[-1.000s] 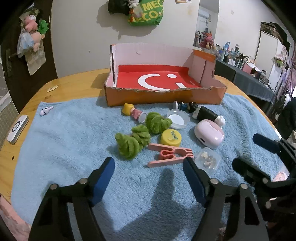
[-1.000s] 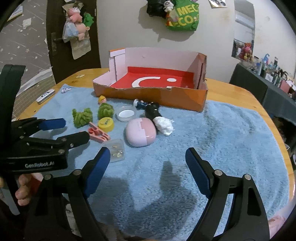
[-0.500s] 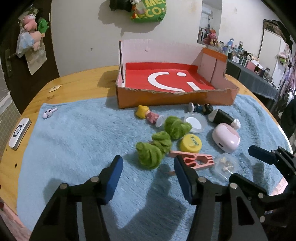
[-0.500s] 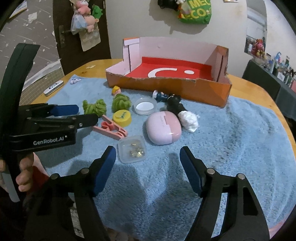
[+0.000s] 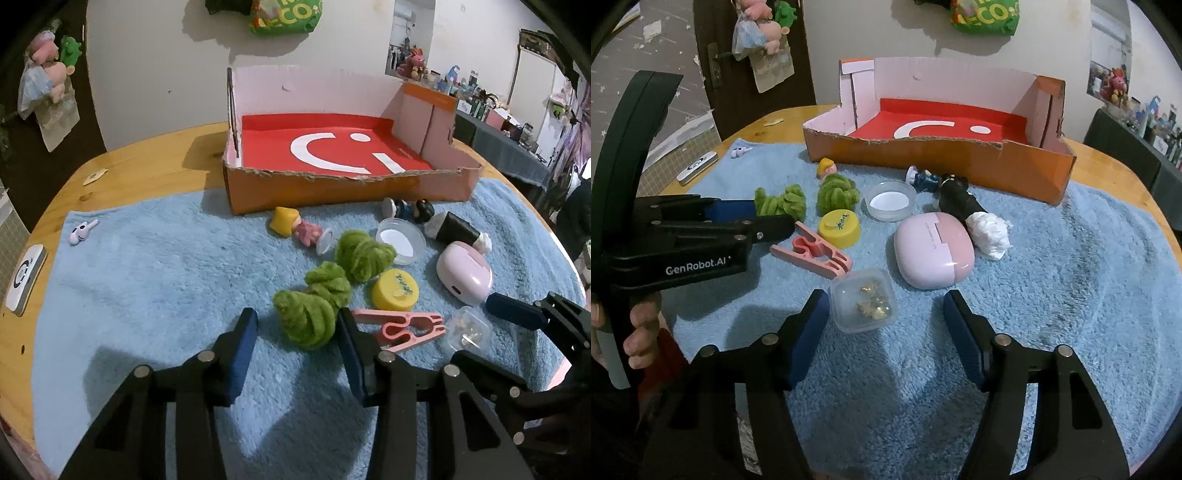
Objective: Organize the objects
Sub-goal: 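Move the left tool to the green yarn ball while the right tool approaches the clear plastic box, then close the left tool on the green yarn while the right tool closes on the clear box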
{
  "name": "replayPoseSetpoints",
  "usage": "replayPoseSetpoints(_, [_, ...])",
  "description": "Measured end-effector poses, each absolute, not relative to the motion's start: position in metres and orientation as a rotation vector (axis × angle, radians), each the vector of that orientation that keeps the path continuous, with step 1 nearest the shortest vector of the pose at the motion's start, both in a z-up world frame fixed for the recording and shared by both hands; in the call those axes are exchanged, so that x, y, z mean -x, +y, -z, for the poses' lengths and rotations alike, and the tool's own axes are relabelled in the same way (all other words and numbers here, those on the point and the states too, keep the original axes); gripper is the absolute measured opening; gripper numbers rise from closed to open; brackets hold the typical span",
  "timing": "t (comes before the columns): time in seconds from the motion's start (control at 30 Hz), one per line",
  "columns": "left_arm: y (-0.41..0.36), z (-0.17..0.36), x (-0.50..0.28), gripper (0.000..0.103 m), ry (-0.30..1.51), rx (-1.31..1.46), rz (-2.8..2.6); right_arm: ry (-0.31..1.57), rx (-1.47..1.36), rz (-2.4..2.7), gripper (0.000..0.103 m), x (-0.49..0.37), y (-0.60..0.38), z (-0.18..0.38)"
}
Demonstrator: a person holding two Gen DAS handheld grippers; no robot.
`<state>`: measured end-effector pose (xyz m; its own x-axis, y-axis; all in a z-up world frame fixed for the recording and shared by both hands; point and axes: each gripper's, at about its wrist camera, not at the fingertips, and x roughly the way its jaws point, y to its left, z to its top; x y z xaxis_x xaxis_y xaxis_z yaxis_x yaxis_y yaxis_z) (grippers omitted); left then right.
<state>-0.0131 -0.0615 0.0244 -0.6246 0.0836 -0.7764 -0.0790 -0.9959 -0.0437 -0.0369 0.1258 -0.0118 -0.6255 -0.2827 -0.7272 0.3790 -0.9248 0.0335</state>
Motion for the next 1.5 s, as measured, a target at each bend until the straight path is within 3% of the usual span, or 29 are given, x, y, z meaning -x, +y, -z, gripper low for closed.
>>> replayPoseSetpoints(0.13, [-0.060, -0.025, 0.016, 0.044, -0.004, 1.311, -2.742, 0.182, -1.103, 2.535, 0.062, 0.037, 0.125, 0.013])
replayPoseSetpoints(0.23, [-0.061, -0.026, 0.020, 0.039, -0.030, 1.310, -2.728, 0.183, -1.096, 2.533, 0.047, 0.037, 0.125, 0.013])
replayPoseSetpoints(0.3, [-0.061, -0.027, 0.021, 0.028, -0.046, 1.309, -2.725, 0.169, -1.096, 2.527, 0.037, 0.037, 0.127, 0.012])
replayPoseSetpoints(0.33, [-0.061, -0.027, 0.022, 0.028, -0.054, 1.311, -2.721, 0.166, -1.096, 2.525, 0.033, 0.038, 0.127, 0.012])
replayPoseSetpoints(1.5, [-0.042, -0.053, -0.001, 0.027, -0.077, 1.227, -2.727, 0.020, -0.999, 2.505, 0.033, 0.039, 0.144, -0.028])
